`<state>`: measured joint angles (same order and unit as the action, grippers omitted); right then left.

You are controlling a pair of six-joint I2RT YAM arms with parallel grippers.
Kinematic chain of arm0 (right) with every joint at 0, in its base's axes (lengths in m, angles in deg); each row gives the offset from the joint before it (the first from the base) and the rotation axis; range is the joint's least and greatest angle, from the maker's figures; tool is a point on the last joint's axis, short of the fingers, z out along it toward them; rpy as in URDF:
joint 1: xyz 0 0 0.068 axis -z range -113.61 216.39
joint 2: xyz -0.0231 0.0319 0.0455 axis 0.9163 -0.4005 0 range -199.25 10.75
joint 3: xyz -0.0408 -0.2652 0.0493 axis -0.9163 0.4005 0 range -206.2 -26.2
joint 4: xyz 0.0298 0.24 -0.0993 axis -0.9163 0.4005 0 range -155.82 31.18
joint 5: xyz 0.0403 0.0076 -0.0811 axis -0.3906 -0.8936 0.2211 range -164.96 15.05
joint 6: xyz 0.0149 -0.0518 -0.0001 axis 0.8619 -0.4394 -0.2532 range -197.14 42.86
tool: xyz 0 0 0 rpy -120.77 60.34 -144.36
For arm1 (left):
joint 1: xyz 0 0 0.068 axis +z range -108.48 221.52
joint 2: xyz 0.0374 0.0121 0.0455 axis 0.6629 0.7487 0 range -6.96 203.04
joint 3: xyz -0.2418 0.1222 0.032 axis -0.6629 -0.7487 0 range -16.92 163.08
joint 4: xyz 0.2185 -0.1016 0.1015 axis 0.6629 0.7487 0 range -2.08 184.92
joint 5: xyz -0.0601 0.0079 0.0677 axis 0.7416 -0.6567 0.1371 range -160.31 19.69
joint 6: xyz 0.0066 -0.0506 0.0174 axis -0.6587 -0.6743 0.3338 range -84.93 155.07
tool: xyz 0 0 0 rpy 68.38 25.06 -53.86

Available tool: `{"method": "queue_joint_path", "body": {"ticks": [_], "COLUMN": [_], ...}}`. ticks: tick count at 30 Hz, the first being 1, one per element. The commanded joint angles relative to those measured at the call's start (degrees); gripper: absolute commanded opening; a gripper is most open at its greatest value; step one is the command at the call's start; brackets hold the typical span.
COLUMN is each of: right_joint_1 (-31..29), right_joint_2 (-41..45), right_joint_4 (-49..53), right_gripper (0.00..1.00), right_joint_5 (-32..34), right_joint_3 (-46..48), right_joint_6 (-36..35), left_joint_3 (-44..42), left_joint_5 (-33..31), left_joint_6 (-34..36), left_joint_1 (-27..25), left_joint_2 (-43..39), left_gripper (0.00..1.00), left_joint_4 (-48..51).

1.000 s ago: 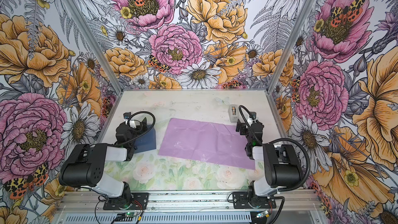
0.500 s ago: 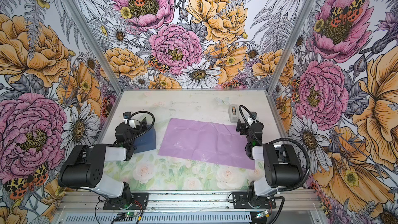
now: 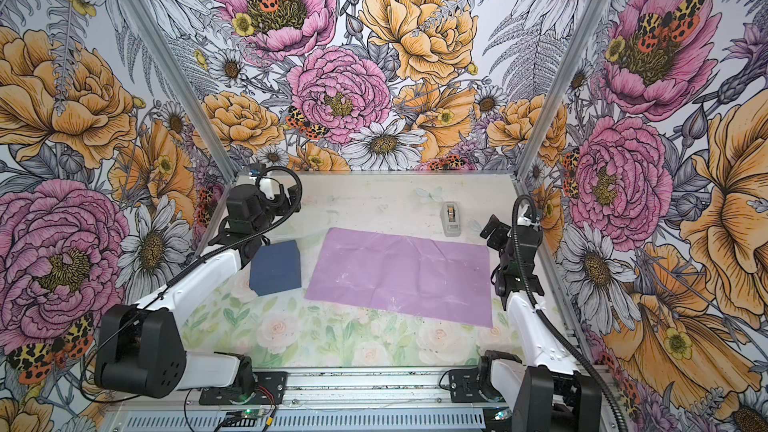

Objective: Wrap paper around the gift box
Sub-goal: 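Lower the left gripper onto the blue box while the right gripper moves toward it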

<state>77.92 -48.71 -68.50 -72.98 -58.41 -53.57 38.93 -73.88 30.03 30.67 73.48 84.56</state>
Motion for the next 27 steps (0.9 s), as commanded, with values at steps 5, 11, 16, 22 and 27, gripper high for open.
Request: {"method": "queue_joint_path", "body": {"ticks": [5,11,16,22,27], "right_joint_1": [6.27,7.72,7.72,7.49,6.82], "right_joint_2": [-15.68,-26.71,-29.42,-33.42,-35.23], "right_joint_4": [19.00,20.56,20.96,21.18,21.18], "right_gripper": [0.94,0.84,0.84,0.83,0.82], "right_joint_5": [-16.53,-18.79,-15.97,-18.70,-20.25], "right_joint_3": [-6.94,-14.31,-17.29,-19.09,-19.55], "right_joint_6": [6.89,7.76,7.56,8.27,8.86], "left_joint_3": [4.66,6.01,6.01,4.99,4.45], "left_joint_5": [2.97,4.76,4.78,5.35,8.86], "left_joint_6": [-6.96,-7.35,-8.21,-10.79,-13.20], "left_joint_1": [-1.54,-0.85,0.05,2.12,4.29], "left_joint_2": [5.58,6.99,6.52,6.04,5.60], "left_gripper": [0.99,0.99,0.99,0.99,0.99], "left_joint_4": [13.29,13.81,13.73,13.22,13.59]}}
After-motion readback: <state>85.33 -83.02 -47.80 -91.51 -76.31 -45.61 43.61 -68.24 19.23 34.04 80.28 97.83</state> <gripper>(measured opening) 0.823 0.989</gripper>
